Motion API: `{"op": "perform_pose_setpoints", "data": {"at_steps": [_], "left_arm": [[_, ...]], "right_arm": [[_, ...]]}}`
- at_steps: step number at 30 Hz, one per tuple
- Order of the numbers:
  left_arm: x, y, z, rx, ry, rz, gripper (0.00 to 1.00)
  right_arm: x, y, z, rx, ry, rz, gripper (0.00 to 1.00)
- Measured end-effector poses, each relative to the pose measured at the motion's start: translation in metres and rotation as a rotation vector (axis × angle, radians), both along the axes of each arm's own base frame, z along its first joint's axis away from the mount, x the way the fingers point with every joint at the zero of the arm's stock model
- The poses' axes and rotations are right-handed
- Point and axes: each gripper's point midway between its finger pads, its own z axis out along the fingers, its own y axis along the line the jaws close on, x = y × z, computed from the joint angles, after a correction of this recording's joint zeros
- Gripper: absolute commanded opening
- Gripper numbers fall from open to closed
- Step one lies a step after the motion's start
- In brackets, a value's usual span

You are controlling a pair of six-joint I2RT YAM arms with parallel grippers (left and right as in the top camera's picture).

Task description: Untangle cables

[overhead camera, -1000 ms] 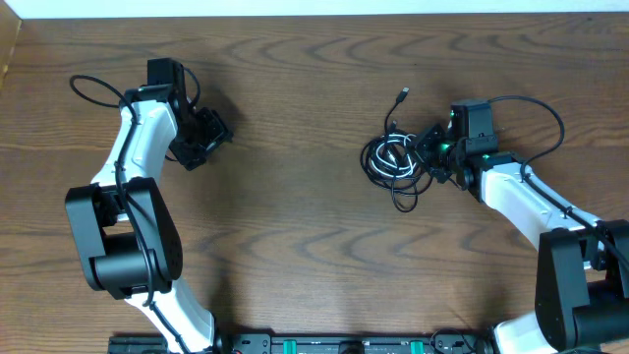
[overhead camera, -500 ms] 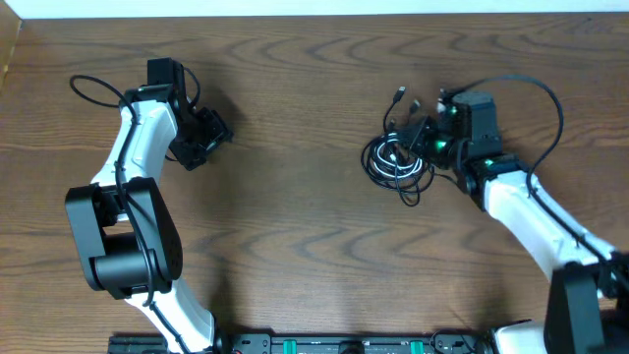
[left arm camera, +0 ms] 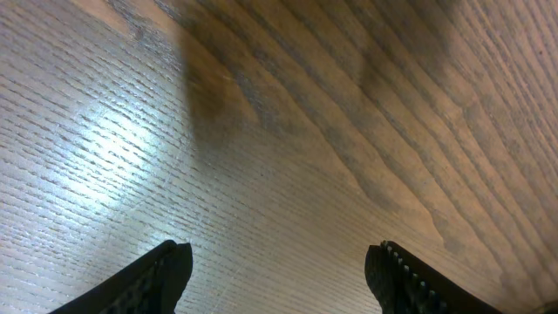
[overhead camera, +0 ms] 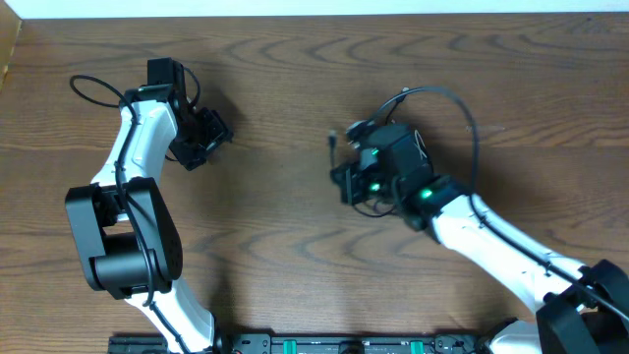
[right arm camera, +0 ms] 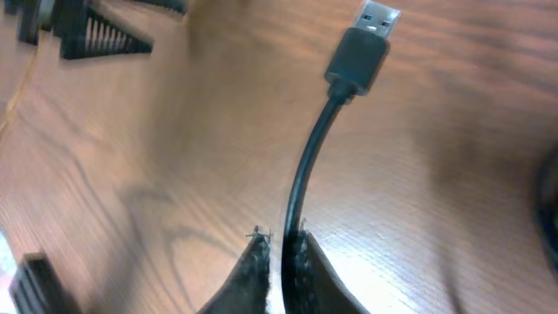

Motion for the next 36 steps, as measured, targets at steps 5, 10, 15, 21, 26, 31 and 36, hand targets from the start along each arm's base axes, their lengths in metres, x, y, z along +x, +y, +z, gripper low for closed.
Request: {"op": "perform_pose_setpoints", "data": {"at_steps": [5, 10, 15, 21, 26, 31, 36], "left_arm": [[0.0, 0.0, 0.0, 0.0, 0.0, 0.0, 0.69], [0.0, 0.0, 0.0, 0.0, 0.0, 0.0, 0.69], [0.0, 0.0, 0.0, 0.0, 0.0, 0.0, 0.69], [0.0, 0.0, 0.0, 0.0, 0.0, 0.0, 0.68], [0.0, 0.0, 0.0, 0.0, 0.0, 0.0, 0.69], [0.0, 0.0, 0.0, 0.0, 0.0, 0.0, 0.69], [0.0, 0.0, 0.0, 0.0, 0.0, 0.0, 0.69]], "right_arm": [[-0.008, 0.01, -0.004, -0.073, -0.066, 0.012, 0.4], [-0.003, -0.012, -0.015, -0.171, -0.039, -0.046, 0.4], [0.009, -0.044, -0.003, -0.267, 0.03, -0.102, 0.38], [0.049, -0.083, 0.027, -0.265, 0.016, -0.231, 0.18], [0.059, -0.121, 0.014, -0.304, 0.079, -0.337, 0.02], [0.06, -0.126, -0.02, -0.339, 0.172, -0.401, 0.01], [0.054, -0.116, -0.078, -0.344, 0.337, -0.424, 0.01]]}}
